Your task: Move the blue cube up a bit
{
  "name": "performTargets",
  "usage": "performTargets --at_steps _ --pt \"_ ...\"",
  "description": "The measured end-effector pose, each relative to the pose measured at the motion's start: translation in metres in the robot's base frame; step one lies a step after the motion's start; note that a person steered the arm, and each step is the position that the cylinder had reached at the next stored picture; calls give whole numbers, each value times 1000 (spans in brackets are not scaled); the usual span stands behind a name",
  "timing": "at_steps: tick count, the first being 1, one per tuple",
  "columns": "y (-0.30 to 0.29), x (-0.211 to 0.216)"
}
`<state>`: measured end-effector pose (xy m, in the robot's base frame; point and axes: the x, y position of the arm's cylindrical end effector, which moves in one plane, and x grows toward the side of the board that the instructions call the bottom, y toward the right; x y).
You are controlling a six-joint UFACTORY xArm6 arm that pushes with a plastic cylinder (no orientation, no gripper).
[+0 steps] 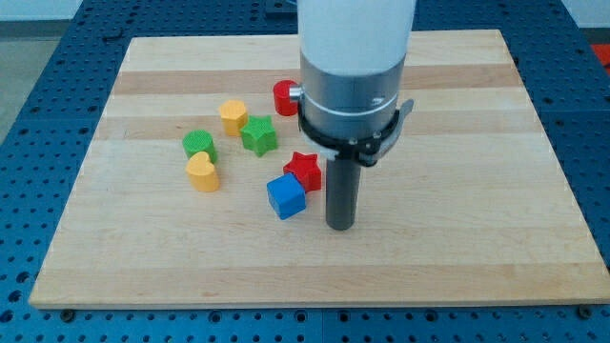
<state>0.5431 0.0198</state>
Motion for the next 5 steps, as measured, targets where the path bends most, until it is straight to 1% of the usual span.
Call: performTargets --at_steps 1,5 --pt "-5 10" --pt "-53 10"
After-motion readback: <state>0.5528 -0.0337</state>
